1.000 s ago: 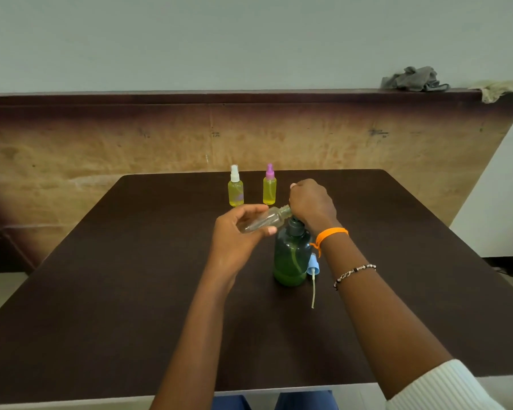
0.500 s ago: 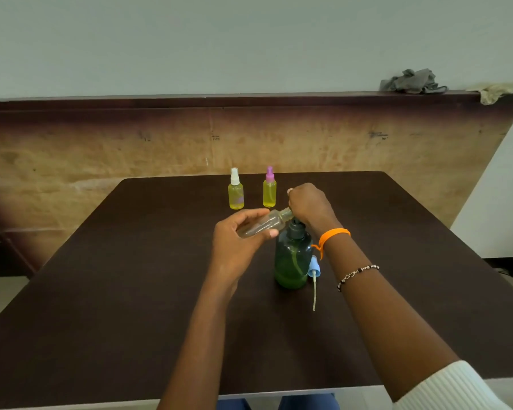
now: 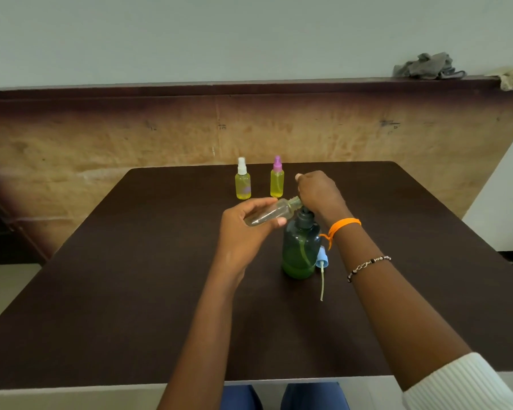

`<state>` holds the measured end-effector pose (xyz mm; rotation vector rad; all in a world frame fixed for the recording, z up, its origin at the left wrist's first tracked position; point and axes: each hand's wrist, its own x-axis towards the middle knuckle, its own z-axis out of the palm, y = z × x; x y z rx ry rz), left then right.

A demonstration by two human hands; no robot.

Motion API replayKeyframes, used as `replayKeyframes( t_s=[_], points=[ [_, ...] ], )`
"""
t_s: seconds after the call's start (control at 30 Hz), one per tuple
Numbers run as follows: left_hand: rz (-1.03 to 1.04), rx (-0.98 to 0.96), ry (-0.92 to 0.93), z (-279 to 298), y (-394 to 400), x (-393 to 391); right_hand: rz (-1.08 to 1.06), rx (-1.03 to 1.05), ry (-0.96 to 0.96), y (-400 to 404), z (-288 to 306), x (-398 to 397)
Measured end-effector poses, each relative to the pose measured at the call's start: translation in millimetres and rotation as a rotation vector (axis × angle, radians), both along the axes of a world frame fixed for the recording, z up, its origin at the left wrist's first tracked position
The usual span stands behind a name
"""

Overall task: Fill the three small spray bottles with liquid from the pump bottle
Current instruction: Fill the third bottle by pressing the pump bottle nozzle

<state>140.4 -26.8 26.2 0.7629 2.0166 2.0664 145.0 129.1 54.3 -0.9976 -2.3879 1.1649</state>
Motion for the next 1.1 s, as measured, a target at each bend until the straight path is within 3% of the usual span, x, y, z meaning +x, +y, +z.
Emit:
replayKeyframes(
  t_s=[0.2, 0.53, 0.7, 1.1],
  points=[
    [-0.023, 0.014, 0.003, 5, -1, 2, 0.074, -0.033, -0.043, 0, 9, -3],
    [-0.001, 0.005, -0.009, -2, -1, 4, 0.001, -0.069, 0.074, 5, -6, -3],
    [-0.011, 0.020, 0.007, 2, -1, 5, 0.079, -0.065, 0.027, 3, 4, -4],
    [-0.016, 0.026, 0.004, 2, -2, 6, 0.042, -0.036, 0.011, 2, 3, -4]
  ],
)
